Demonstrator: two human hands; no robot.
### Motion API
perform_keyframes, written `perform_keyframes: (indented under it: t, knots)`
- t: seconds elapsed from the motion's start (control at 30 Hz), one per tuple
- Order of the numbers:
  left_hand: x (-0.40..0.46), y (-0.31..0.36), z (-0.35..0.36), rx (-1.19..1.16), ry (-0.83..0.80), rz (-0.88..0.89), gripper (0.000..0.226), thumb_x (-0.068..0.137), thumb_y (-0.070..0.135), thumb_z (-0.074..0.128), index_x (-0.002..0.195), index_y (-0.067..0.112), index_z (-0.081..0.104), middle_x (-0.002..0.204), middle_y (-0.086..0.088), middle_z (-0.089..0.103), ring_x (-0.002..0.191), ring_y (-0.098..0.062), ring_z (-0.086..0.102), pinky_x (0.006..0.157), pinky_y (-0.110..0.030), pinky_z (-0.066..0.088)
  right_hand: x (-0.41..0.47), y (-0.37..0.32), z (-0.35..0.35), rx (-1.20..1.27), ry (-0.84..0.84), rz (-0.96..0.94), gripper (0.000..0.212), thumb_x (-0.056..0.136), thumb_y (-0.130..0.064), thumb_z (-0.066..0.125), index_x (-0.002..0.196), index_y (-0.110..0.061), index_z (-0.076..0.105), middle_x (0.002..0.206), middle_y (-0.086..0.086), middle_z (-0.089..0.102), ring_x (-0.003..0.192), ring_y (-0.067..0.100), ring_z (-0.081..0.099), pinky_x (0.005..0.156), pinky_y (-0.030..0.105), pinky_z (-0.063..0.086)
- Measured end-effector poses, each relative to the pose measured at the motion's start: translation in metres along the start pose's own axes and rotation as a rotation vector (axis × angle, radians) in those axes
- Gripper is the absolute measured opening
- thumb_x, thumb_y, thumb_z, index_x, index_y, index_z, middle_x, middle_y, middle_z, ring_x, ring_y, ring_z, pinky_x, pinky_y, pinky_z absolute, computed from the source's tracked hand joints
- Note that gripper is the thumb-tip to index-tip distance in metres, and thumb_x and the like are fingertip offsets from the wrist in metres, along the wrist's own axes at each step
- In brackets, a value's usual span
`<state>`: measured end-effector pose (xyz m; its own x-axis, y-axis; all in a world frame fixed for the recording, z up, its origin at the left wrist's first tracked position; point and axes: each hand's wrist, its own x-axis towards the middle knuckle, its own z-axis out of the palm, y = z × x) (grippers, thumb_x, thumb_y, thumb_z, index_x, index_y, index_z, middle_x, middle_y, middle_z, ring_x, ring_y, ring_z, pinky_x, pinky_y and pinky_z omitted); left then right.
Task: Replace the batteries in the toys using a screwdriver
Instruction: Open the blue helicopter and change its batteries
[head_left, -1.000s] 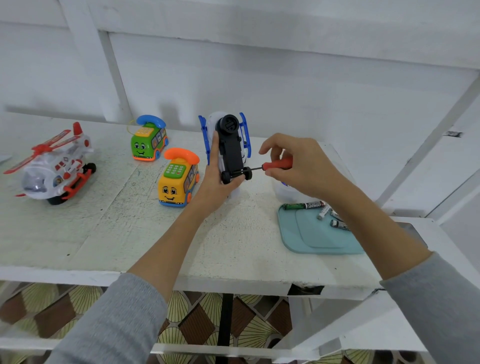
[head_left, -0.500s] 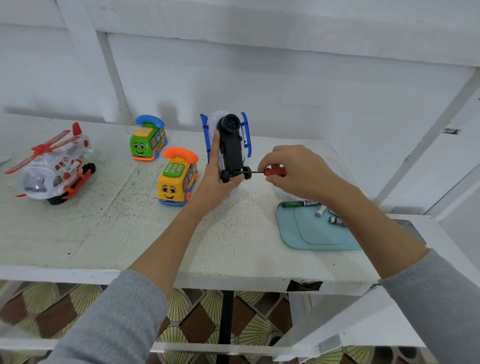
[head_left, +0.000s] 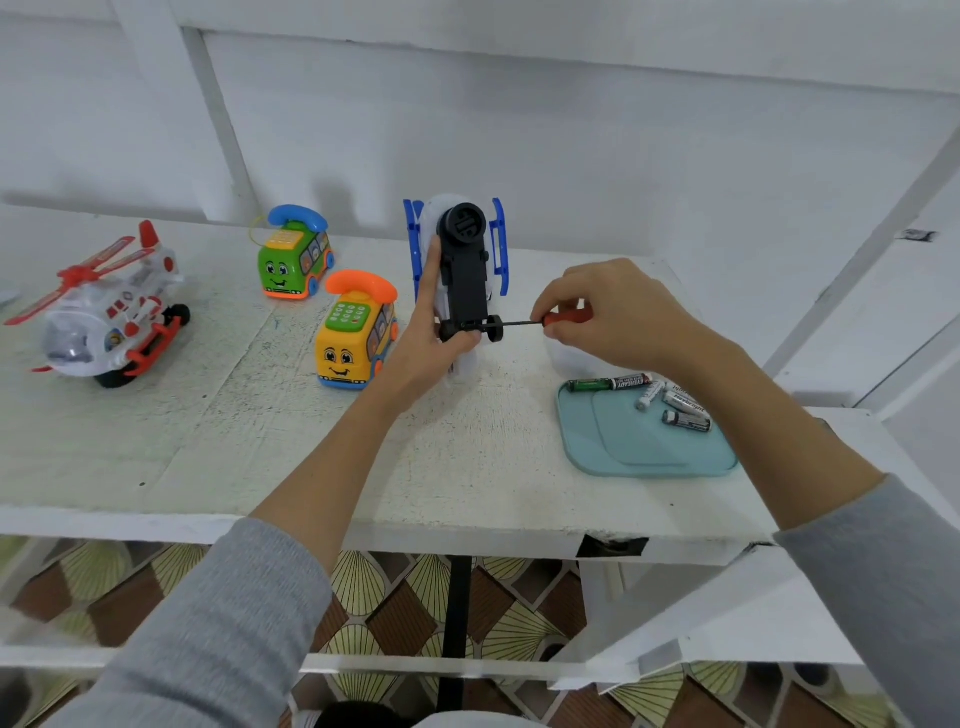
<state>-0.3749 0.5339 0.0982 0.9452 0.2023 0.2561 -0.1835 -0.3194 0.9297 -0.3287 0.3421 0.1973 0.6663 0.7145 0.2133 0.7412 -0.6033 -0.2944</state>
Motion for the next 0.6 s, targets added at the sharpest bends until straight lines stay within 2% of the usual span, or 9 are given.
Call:
perform_keyframes:
  t: [0.17, 0.23, 0.33, 0.4, 0.43, 0.5, 0.6]
  knots:
    - [0.001, 0.0, 0.0, 0.002, 0.002, 0.005, 0.092, 0.092, -0.003, 0.054, 0.15, 0.033, -0.007, 0.135, 0.033, 0.019, 0.104, 0.029, 0.043, 0.08, -0.005, 0.043, 0.003, 0.003, 0.003, 0.035, -0.01, -0.003, 0.014, 0.084, -0.019, 0.062, 0.092, -0.026, 0.071, 0.083, -0.006, 0.06, 0.078, 0.012, 0.052, 0.078, 0.036, 0.049]
    - [0.002, -0.001, 0.0, 0.004, 0.003, 0.016, 0.092, 0.091, -0.003, 0.054, 0.15, 0.032, -0.007, 0.14, 0.027, 0.018, 0.109, 0.028, 0.04, 0.081, -0.005, 0.043, 0.003, 0.004, 0.004, 0.062, -0.011, -0.006, 0.014, 0.083, -0.017, 0.063, 0.091, -0.025, 0.071, 0.081, -0.005, 0.059, 0.076, 0.012, 0.052, 0.079, 0.039, 0.05]
    - [0.002, 0.0, 0.0, -0.004, 0.008, 0.012, 0.093, 0.091, -0.003, 0.054, 0.151, 0.034, -0.007, 0.142, 0.023, 0.018, 0.119, 0.005, 0.044, 0.081, -0.008, 0.045, 0.001, 0.007, 0.008, 0.11, 0.0, -0.015, 0.013, 0.082, -0.015, 0.063, 0.09, -0.024, 0.071, 0.081, -0.003, 0.062, 0.077, 0.016, 0.056, 0.08, 0.042, 0.051]
    - [0.001, 0.001, -0.001, -0.008, 0.006, 0.012, 0.094, 0.091, -0.002, 0.054, 0.15, 0.035, -0.008, 0.142, 0.024, 0.017, 0.123, -0.004, 0.043, 0.082, -0.008, 0.045, 0.0, 0.009, 0.011, 0.115, 0.018, -0.022, 0.014, 0.083, -0.014, 0.063, 0.09, -0.023, 0.071, 0.082, -0.002, 0.063, 0.077, 0.017, 0.058, 0.079, 0.042, 0.05]
    - [0.001, 0.001, -0.001, -0.011, 0.002, 0.011, 0.093, 0.091, -0.002, 0.054, 0.15, 0.035, -0.008, 0.141, 0.026, 0.018, 0.123, -0.003, 0.045, 0.083, -0.009, 0.045, -0.001, 0.01, 0.014, 0.11, 0.031, -0.028, 0.014, 0.083, -0.014, 0.063, 0.09, -0.022, 0.071, 0.082, -0.002, 0.063, 0.076, 0.017, 0.057, 0.078, 0.042, 0.05]
    - [0.002, 0.002, -0.002, -0.02, -0.008, 0.01, 0.093, 0.092, -0.004, 0.053, 0.15, 0.034, -0.009, 0.134, 0.033, 0.022, 0.114, 0.011, 0.049, 0.082, -0.008, 0.045, -0.003, 0.011, 0.022, 0.082, 0.051, -0.05, 0.013, 0.084, -0.014, 0.061, 0.092, -0.021, 0.069, 0.082, -0.001, 0.063, 0.075, 0.016, 0.056, 0.076, 0.041, 0.05]
    - [0.003, 0.004, -0.002, -0.036, -0.013, 0.007, 0.092, 0.092, -0.007, 0.051, 0.15, 0.03, -0.01, 0.128, 0.038, 0.02, 0.1, 0.03, 0.044, 0.077, -0.003, 0.043, -0.01, 0.013, 0.038, 0.006, 0.067, -0.098, 0.011, 0.087, -0.012, 0.056, 0.095, -0.013, 0.063, 0.083, 0.004, 0.061, 0.073, 0.02, 0.052, 0.067, 0.036, 0.046]
